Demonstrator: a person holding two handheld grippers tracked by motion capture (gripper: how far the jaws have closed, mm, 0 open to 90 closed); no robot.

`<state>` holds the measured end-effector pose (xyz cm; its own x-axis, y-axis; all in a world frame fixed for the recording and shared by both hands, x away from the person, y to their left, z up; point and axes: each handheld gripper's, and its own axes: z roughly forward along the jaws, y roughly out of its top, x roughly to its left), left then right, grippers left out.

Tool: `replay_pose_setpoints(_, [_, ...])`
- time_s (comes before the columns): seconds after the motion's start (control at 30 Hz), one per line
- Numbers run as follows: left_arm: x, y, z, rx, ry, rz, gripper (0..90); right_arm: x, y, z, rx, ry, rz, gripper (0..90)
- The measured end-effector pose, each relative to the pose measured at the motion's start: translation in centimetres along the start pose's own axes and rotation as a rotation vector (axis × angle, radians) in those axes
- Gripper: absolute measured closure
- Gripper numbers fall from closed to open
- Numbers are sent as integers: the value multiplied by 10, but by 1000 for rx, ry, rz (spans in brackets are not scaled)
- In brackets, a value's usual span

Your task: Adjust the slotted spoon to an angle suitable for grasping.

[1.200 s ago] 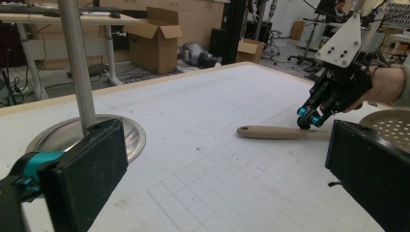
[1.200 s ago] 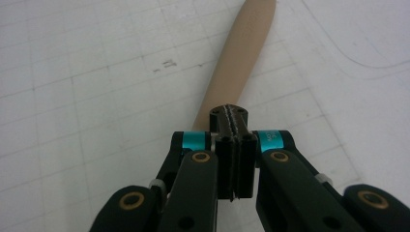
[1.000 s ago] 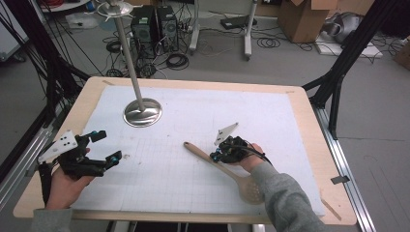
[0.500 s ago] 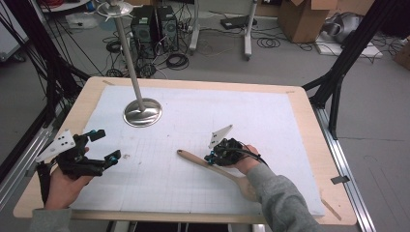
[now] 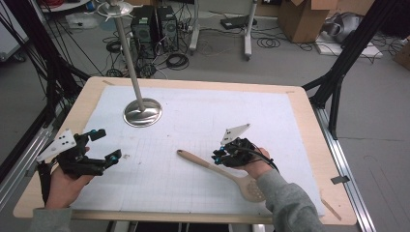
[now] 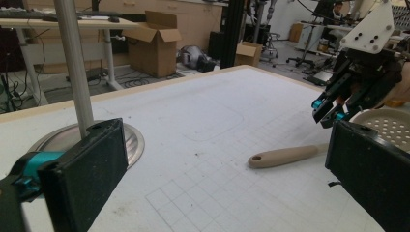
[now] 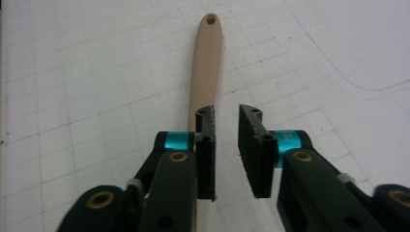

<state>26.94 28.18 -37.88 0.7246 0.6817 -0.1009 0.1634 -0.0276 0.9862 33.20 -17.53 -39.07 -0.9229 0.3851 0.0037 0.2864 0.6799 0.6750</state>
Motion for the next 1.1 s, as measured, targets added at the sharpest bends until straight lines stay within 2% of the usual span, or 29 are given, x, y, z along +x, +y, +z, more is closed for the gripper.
replay_pose_setpoints(0.03, [0, -1, 0, 0, 2, -5, 18, 1, -2, -2, 2, 3, 17, 629])
replay_pose_setpoints(0.07, [0, -1, 0, 0, 2, -5, 18, 1, -2, -2, 2, 3, 17, 629])
replay_pose_setpoints(0.1, [0, -1, 0, 1, 2, -4, 18, 2, -4, -2, 1, 4, 12, 592])
replay_pose_setpoints(0.13, [1, -1, 0, 0, 1, -3, 18, 3, -5, -3, 19, 9, 24, 478])
replay_pose_setpoints(0.2, [1, -1, 0, 1, 1, -5, 18, 3, -6, -3, 20, 10, 25, 448])
replay_pose_setpoints(0.23, [2, 0, 0, -4, 1, -5, 18, 4, -6, -4, 18, 13, 29, 368])
replay_pose_setpoints(0.27, [2, 0, 0, -4, 1, -5, 18, 4, -6, -4, 18, 13, 29, 368])
replay_pose_setpoints(0.43, [5, 0, 0, -6, 4, -10, 18, 3, -10, -7, 38, 11, 71, 152])
replay_pose_setpoints(0.63, [3, -2, 3, 0, 0, -10, 18, 4, -19, -15, 35, -6, 78, 136])
replay_pose_setpoints(0.77, [4, -3, 4, 9, 0, -10, 18, 5, -29, -19, 55, -5, 75, 137])
replay_pose_setpoints(1.1, [5, -4, 4, 9, 3, -17, 17, 4, -35, -20, 71, -10, 84, 139])
